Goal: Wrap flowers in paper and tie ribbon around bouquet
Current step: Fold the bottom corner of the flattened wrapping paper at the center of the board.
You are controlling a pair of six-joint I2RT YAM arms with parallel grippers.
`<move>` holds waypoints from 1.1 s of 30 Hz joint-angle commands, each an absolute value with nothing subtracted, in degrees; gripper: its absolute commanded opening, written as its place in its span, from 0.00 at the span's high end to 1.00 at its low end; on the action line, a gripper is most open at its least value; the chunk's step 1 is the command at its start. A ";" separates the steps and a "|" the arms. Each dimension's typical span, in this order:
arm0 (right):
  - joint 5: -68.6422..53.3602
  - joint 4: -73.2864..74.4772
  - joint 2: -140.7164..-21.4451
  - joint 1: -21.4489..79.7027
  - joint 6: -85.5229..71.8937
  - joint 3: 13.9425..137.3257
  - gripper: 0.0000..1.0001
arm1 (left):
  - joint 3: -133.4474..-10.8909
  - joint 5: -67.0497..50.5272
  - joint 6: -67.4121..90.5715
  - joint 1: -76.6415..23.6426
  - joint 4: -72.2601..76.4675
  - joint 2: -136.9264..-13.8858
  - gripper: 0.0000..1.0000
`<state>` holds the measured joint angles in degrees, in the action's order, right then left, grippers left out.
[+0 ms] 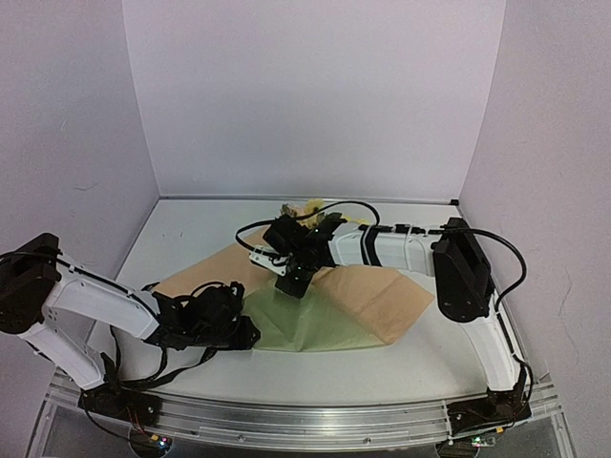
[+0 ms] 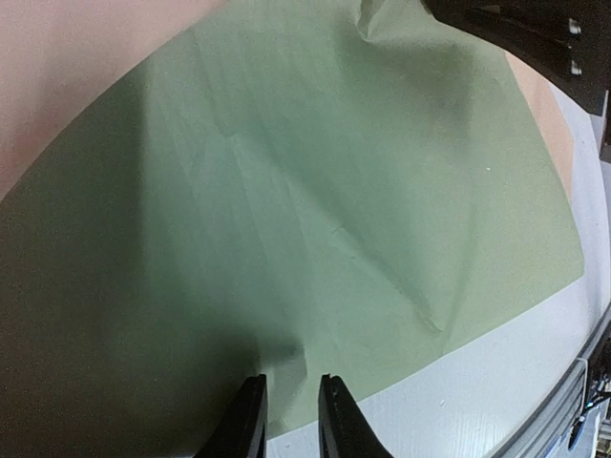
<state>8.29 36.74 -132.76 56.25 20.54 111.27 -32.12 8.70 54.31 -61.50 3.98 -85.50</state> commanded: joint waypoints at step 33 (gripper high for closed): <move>-0.61 21.46 -83.71 55.57 -57.69 50.11 0.40 | -36.68 4.72 59.24 -60.78 0.71 -93.03 0.90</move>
